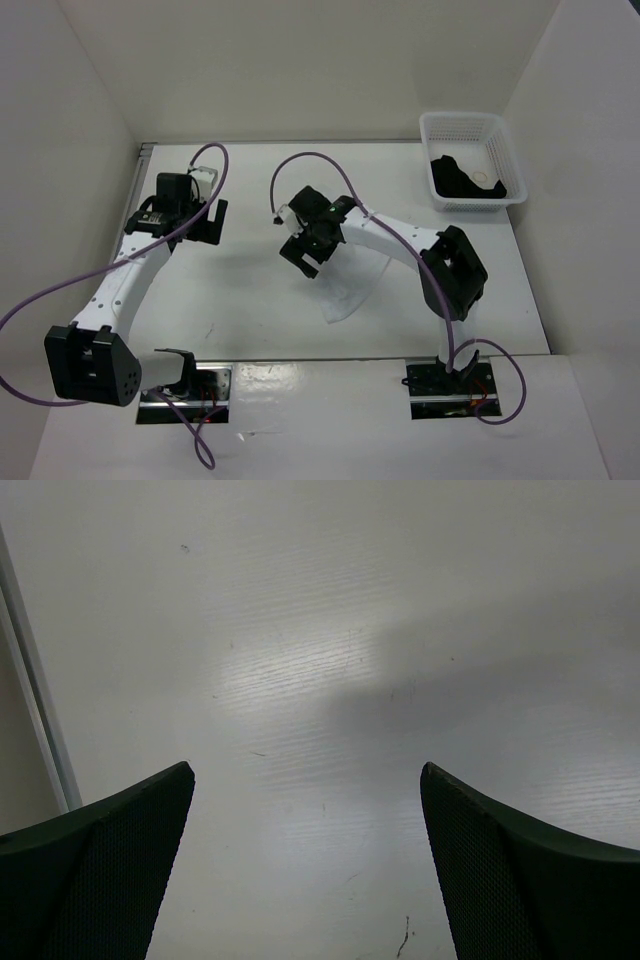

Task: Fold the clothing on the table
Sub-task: Flatten the skirt out

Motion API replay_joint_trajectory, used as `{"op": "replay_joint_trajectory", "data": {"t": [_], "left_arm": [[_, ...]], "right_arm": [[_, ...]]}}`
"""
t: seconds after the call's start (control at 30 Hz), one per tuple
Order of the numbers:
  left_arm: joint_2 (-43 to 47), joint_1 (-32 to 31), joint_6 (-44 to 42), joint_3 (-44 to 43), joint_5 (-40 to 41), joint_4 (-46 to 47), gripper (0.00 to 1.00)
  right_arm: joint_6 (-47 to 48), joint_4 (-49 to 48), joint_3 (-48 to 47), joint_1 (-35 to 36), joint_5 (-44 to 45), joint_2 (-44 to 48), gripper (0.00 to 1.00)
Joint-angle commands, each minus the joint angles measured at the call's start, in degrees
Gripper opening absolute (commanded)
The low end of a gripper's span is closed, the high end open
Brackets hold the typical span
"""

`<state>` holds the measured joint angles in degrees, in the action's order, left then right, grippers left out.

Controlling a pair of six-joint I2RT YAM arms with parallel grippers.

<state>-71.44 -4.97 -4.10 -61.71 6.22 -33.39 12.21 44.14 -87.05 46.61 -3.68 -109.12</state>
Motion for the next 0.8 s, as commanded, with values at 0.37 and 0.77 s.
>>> {"op": "replay_joint_trajectory", "data": {"t": [0.37,0.77], "left_arm": [[-0.1,-0.1,1.0,0.1,0.7,1.0,1.0],[-0.1,-0.1,1.0,0.1,0.7,1.0,1.0]], "right_arm": [[-5.8,-7.5,0.9,-1.2,10.3,-5.7,0.95],[-3.0,-7.0,0.4,-2.8,9.3,-8.7,0.23]]}}
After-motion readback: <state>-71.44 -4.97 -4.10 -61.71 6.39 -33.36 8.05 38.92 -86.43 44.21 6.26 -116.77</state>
